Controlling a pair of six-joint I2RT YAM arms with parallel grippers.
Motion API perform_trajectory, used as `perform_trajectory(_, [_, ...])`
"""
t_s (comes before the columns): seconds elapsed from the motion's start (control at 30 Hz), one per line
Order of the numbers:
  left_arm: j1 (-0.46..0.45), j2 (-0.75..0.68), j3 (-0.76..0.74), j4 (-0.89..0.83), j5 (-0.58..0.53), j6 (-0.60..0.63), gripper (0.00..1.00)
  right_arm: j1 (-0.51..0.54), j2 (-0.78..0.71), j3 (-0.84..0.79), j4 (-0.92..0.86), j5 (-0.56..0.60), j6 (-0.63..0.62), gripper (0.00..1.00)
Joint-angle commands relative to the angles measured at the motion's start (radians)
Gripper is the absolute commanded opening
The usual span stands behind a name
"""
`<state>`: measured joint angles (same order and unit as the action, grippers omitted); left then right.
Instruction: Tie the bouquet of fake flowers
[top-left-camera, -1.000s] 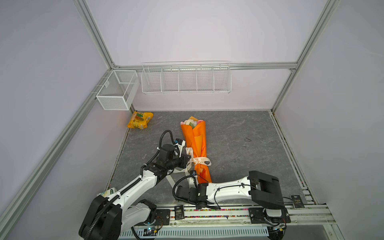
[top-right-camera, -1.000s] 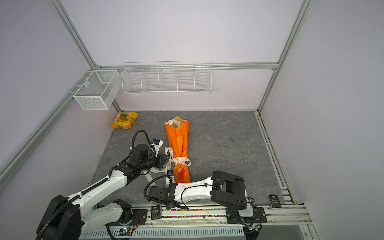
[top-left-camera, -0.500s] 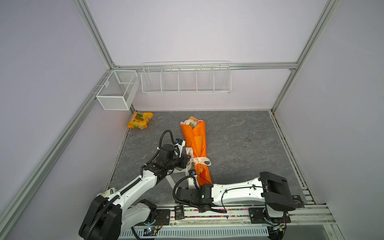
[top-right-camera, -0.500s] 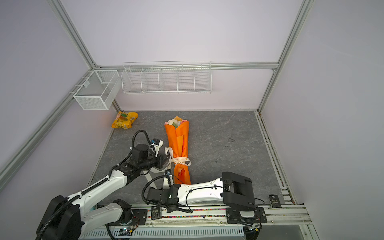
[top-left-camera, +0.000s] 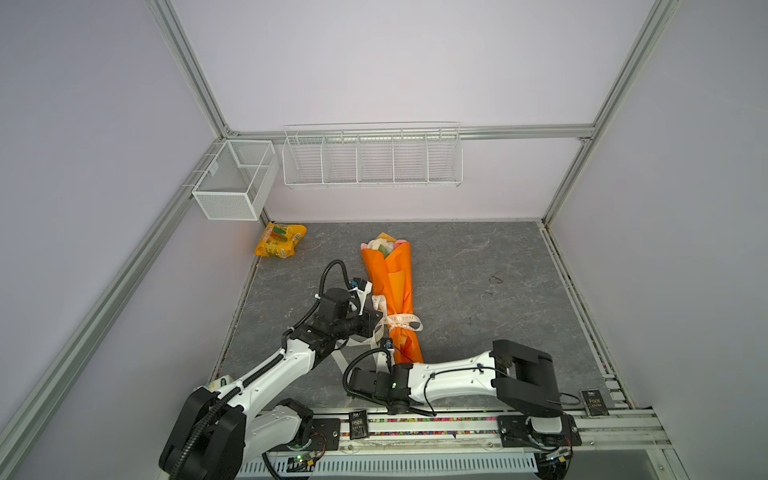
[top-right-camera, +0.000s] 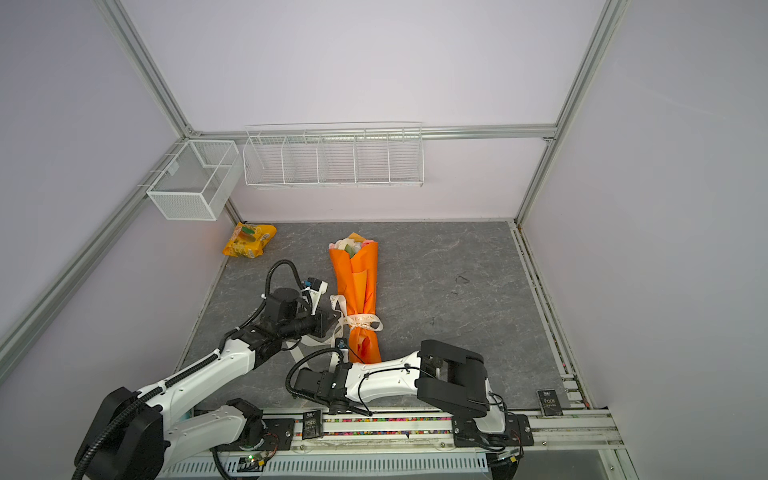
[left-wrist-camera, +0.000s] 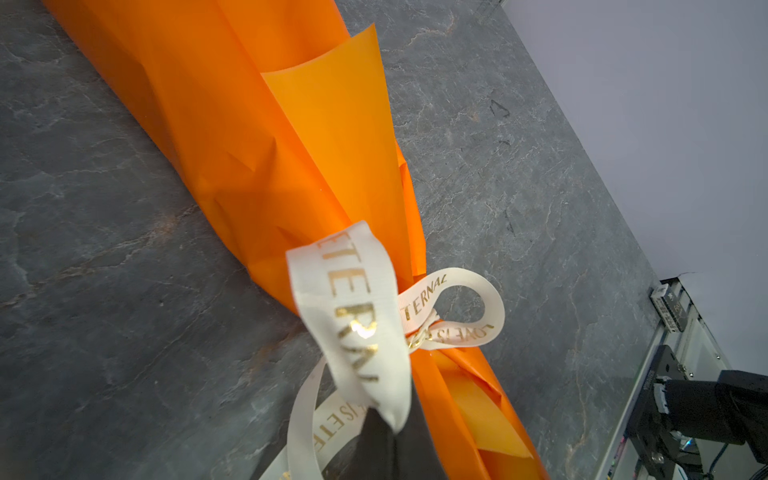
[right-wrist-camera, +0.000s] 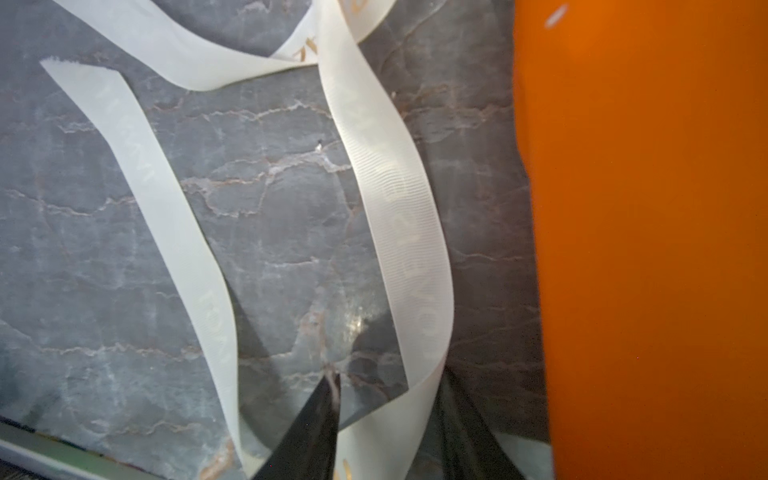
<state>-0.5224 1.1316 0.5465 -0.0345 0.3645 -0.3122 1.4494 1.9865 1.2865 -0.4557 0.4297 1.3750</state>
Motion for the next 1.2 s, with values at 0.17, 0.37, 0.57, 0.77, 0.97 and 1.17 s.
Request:
perform_trajectory(0.17, [0.005,0.001,0.040,-0.004,0.014,0.021,0.00,0.005,-0.024,0.067,-0.087,0.007,-0.096,0.06])
perform_trajectory(0.37, [0.005,-0.027,0.033,-0.020,0.023,0.021,0.00,0.023,-0.203,0.085,-0.374,0.145,-0.119,0.06])
perform_trajectory(0.57, [0.005,-0.062,0.024,-0.017,0.025,0.010,0.00,-0.068,-0.357,0.022,-0.456,0.077,-0.281,0.06])
perform_trajectory(0.77, [0.005,-0.084,-0.004,0.001,0.052,0.017,0.00,-0.202,-0.403,0.082,-0.584,-0.014,-0.548,0.07])
perform_trajectory(0.97, [0.005,-0.083,-0.049,0.085,0.120,0.017,0.00,-0.283,-0.418,0.168,-0.756,0.110,-0.765,0.07])
perform_trajectory(1.17, [0.005,-0.047,-0.066,0.107,0.188,0.054,0.00,-0.327,-0.405,0.202,-0.716,0.099,-1.009,0.07])
